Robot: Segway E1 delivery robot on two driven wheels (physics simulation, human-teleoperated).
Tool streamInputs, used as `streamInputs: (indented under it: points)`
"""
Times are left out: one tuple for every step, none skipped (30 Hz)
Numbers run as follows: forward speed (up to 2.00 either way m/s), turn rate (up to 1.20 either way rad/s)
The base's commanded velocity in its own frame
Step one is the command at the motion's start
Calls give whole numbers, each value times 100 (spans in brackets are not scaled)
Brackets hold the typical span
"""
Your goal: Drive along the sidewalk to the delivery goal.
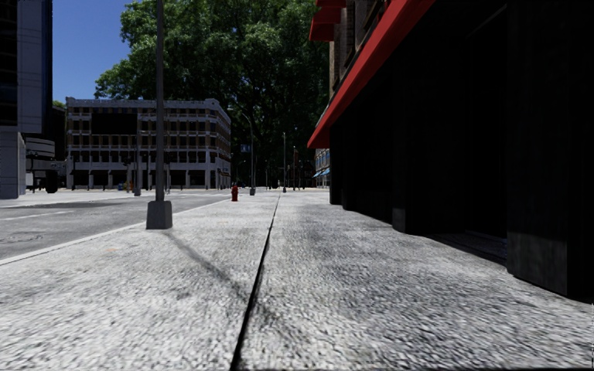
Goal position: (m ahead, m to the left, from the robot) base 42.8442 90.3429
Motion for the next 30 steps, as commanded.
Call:
streamInputs:
  points:
    - [200, 0]
    - [200, 0]
    - [200, 0]
    - [200, 0]
    - [200, 0]
    - [200, 0]
    - [200, 0]
    - [200, 0]
    - [200, 0]
    - [200, 0]
    - [200, 0]
    - [200, 0]
    - [200, 0]
    - [200, 0]
    - [200, 0]
    - [200, 0]
    - [200, 0]
    - [200, 0]
    - [200, 0]
    - [200, 0]
    - [200, 0]
    - [200, 0]
    - [200, 0]
    - [200, 0]
    - [200, 0]
    - [200, 0]
    - [200, 0]
    - [200, 0]
    - [200, 0]
    - [200, 0]
